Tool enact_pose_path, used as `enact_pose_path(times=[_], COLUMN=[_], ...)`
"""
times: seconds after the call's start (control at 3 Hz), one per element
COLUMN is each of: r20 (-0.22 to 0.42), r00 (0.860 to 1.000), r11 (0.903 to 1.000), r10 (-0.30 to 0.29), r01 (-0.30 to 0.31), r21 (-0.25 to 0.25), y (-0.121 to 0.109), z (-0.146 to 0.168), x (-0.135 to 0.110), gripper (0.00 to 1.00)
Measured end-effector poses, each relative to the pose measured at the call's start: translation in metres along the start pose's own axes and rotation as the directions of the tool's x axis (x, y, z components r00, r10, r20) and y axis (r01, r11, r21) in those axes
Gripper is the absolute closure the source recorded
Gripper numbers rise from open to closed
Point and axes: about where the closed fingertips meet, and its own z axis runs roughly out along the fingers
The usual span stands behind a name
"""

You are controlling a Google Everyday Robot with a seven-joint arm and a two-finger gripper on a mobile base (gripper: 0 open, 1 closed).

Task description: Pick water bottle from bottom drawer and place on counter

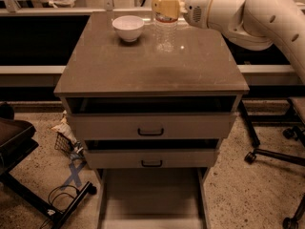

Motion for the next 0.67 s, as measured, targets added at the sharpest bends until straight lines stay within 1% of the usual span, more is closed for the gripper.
enact_pose_path(times=[0.33,0.67], r20=[-0.025,-0.035], r00=[1.000,0.999], r11=[0.9985,0.9938], r10=[0.011,0.037], r01=[-0.010,-0.033], r21=[0.054,0.106], y=[-0.030,-0.055], z=[0.003,-0.002], x=[0.023,0.048], gripper=[1.00,1.00])
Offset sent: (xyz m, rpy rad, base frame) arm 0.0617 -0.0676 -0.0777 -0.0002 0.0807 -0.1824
